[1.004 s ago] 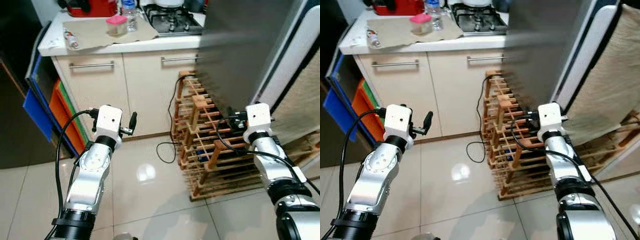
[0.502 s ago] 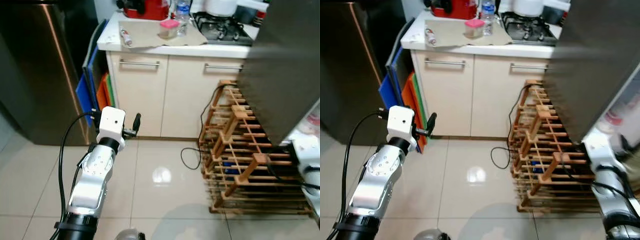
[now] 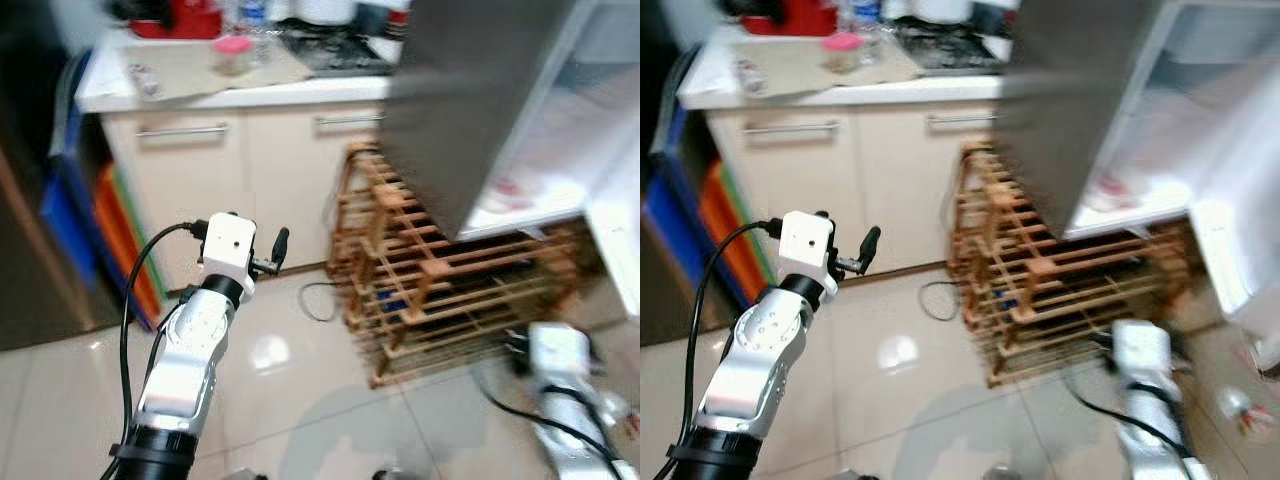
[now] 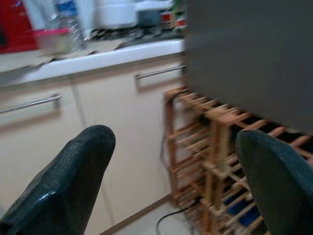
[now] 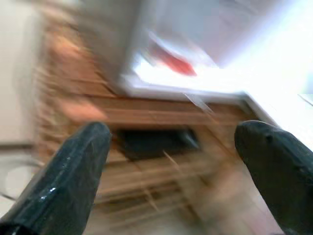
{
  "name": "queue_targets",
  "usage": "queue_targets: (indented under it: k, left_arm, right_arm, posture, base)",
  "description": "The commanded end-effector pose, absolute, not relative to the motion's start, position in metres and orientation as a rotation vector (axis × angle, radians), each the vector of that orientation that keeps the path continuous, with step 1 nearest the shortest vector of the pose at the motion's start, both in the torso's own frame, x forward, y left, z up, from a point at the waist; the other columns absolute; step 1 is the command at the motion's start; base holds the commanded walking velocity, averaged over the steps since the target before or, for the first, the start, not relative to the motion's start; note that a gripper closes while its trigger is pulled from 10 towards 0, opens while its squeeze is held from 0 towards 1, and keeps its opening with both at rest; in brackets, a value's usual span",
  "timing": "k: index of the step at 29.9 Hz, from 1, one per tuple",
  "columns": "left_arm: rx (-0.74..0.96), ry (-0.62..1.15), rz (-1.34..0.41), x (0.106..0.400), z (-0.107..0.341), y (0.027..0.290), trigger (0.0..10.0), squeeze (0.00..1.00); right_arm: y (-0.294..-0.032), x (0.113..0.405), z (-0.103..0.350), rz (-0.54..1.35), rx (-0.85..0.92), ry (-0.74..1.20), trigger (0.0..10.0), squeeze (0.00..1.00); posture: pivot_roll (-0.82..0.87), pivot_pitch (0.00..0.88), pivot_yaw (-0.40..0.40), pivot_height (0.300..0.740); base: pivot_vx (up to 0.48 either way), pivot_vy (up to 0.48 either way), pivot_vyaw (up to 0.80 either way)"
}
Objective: Restocking fridge
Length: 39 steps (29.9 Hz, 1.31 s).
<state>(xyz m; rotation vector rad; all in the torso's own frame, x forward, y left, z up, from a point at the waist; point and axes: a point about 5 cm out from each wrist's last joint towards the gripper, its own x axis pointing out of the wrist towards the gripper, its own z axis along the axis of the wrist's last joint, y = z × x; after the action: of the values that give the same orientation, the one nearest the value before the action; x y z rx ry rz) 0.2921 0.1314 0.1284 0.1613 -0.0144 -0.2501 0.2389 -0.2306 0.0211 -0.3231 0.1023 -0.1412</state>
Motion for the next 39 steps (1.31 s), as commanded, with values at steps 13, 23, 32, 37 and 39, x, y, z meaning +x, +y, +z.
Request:
queue_targets:
  k: [13, 23, 32, 37, 39]
  left_arm:
    - [0.145, -0.011, -0.180, 0.291, 0.126, 0.135, 10.0, 0.00]
    - [0.191, 0.037, -0.180, 0.288, 0.115, 0.126, 10.0, 0.00]
    - [0.215, 0.025, -0.184, 0.290, 0.117, 0.126, 10.0, 0.00]
    - [0.216, -0.007, -0.236, 0.290, 0.122, 0.120, 10.0, 0.00]
    - [0.239, -0.029, -0.256, 0.289, 0.125, 0.117, 10.0, 0.00]
  right_arm:
    - [-0.217, 0.284, 0.060, -0.072, -0.177, 0.023, 10.0, 0.00]
    - [-0.208, 0.285, 0.064, -0.054, -0.150, 0.013, 10.0, 0.00]
    - [-0.204, 0.286, 0.065, -0.040, -0.148, 0.019, 10.0, 0.00]
    - [-0.203, 0.288, 0.065, -0.036, -0.145, 0.024, 10.0, 0.00]
    - [-0.203, 0.289, 0.064, -0.034, -0.146, 0.025, 10.0, 0.00]
  posture:
    - [0.00, 0.000, -0.025, 0.731]
    - [-0.01, 0.000, -0.009, 0.731]
    - [0.00, 0.000, -0.006, 0.731]
    - [0.00, 0.000, -0.005, 0.731]
    - [0.01, 0.000, -0.004, 0.731]
  base:
    - [0.151, -0.429, 0.00]
    - [0.250, -0.405, 0.00]
    - [0.282, -0.384, 0.00]
    - [0.055, -0.437, 0.00]
    - [0.000, -0.461, 0.00]
